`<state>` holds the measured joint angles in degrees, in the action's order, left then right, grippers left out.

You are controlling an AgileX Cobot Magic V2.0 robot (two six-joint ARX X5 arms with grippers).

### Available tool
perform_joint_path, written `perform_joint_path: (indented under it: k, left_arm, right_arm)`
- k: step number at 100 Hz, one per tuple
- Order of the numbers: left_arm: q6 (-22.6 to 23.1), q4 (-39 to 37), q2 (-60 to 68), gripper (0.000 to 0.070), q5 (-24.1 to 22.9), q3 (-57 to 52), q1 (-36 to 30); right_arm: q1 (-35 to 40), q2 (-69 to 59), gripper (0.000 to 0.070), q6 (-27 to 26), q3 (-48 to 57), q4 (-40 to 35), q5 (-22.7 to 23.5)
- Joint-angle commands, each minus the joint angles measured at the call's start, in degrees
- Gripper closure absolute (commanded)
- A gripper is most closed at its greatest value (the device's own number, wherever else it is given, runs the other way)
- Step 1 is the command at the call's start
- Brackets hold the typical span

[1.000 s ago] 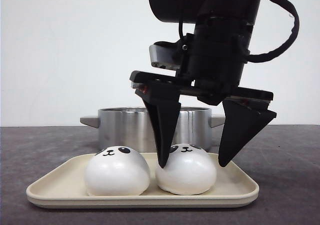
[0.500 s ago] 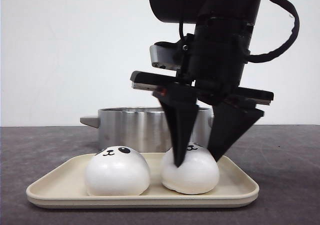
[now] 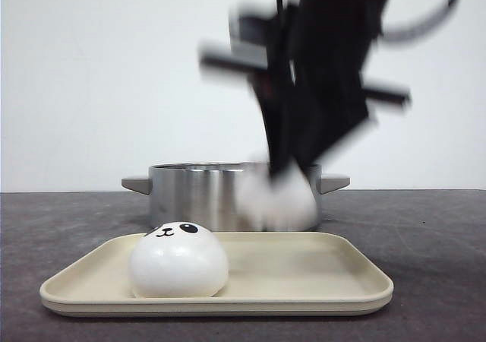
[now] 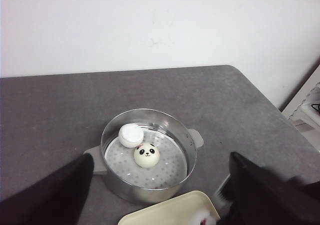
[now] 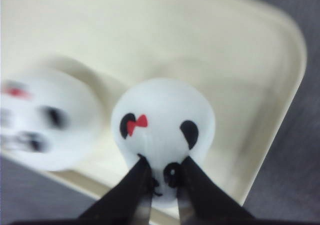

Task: Steam buns
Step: 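Close the right gripper on the bun and lift it, then place the bun in the pot and open the right gripper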

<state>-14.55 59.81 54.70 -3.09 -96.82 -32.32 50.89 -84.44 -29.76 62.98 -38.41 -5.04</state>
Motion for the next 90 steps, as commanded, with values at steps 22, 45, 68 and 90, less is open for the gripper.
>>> perform_joint_path:
  k: [22,45,68,90]
  left_arm:
    - [0.4,-1.6,0.3,0.0185,-0.2,-1.1,-0.4]
    - [0.4,-3.1,0.5,0.0185,-0.2,-1.1,-0.4]
    - [0.3,-3.0,0.7,0.0185,-0.2,-1.1,-0.4]
    - [-0.1,-2.3,0.7,0.0185,-0.2,-1.1,-0.4]
  right_arm:
    - [-4.0,4.1,0.0699,8.8,15.6,5.6,-5.1]
    - [-11.5,-5.2,0.0699,10.8,23.4,5.0,2.5]
    - [-15.0,-17.3,0.0699,10.9,23.4,4.0,4.0]
    - [-15.8,-24.1,0.0699,11.0,23.4,2.6,6.5]
